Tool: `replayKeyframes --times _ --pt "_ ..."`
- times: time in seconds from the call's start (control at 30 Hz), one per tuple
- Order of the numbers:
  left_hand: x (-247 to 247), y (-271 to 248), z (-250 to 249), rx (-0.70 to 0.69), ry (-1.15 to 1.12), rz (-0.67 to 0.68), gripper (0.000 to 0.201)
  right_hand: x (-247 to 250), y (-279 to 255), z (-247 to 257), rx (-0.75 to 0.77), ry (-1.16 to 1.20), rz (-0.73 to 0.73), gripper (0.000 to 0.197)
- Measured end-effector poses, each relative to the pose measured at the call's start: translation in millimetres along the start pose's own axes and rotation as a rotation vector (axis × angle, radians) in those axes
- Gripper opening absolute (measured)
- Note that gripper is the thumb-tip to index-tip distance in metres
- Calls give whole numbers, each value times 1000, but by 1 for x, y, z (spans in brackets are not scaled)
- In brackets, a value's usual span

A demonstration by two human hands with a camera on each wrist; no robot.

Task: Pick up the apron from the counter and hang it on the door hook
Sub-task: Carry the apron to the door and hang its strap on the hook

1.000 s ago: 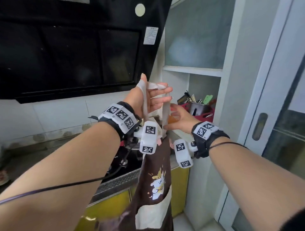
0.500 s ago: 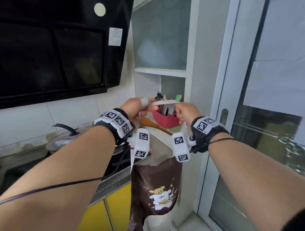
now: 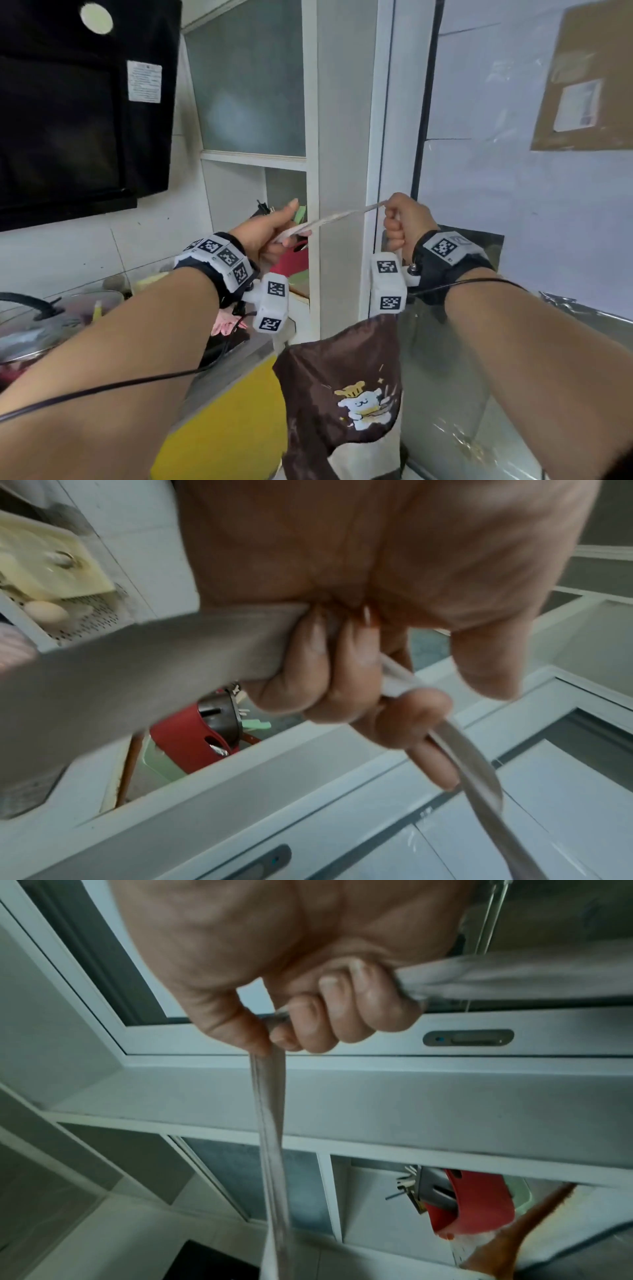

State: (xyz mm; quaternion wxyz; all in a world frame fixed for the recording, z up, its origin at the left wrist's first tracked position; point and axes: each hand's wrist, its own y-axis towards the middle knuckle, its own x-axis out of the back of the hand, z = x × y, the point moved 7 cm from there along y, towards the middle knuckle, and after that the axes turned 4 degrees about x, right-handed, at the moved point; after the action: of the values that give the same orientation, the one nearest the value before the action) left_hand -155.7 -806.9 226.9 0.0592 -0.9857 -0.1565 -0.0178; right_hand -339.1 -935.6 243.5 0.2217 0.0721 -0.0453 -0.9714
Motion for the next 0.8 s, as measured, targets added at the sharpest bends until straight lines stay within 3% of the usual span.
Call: replayKeyframes --times 0.1,0.2,0.37,0.53,0.7,0.8 --pt "-24 14 -6 -71 149 51 26 26 -6 8 10 16 -46 21" --pt "-51 32 -16 -161 32 60 20 57 -12 18 23 -66 -110 15" --pt "-102 52 -31 -176 -177 170 29 105 -23 30 139 -181 -192 7" --pt "-166 69 -44 -175 -132 275 23 163 -36 49 230 -251 -336 12" --pt "-220 86 -64 -240 -115 287 6 207 -35 70 265 -250 -400 19" --pt "-247 96 -83 -280 -158 257 6 230 -30 85 288 -275 -406 20"
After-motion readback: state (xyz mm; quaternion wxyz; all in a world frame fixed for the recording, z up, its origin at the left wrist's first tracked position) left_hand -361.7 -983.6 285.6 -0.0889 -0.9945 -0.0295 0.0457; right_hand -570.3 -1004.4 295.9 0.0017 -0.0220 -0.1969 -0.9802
